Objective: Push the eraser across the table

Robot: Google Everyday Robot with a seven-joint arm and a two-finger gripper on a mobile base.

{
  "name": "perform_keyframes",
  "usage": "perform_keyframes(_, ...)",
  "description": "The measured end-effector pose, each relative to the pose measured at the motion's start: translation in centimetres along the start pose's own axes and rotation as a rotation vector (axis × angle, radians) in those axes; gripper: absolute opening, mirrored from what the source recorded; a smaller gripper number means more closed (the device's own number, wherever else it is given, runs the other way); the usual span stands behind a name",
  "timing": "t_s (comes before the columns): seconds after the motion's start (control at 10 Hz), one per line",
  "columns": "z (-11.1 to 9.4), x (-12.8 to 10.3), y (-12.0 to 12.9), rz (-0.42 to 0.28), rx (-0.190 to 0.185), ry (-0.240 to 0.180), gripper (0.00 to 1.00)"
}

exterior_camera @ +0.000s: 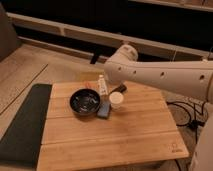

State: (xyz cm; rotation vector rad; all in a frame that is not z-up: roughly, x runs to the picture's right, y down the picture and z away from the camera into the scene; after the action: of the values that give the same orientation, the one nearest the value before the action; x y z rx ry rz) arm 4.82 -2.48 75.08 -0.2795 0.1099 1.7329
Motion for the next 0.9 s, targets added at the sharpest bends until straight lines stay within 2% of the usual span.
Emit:
perform_keyframes(0.1,0.5,-0.3,-1.5,0.038,-0.011,-0.003,0.0)
perform_keyframes(0.5,0.5,-0.3,-1.3,0.033,-0.015,-0.003,0.0)
perform_keyframes(0.7,0.6,-0.6,-1.9,0.021,0.011,-0.017,0.0)
perform_keyframes(0.8,1.2,-1.6,-4.1,0.037,0.036,-0.036,0.0)
perform_keyframes(0.9,1.6,-2.5,-5.3,0.051,0.035,-0.052,0.0)
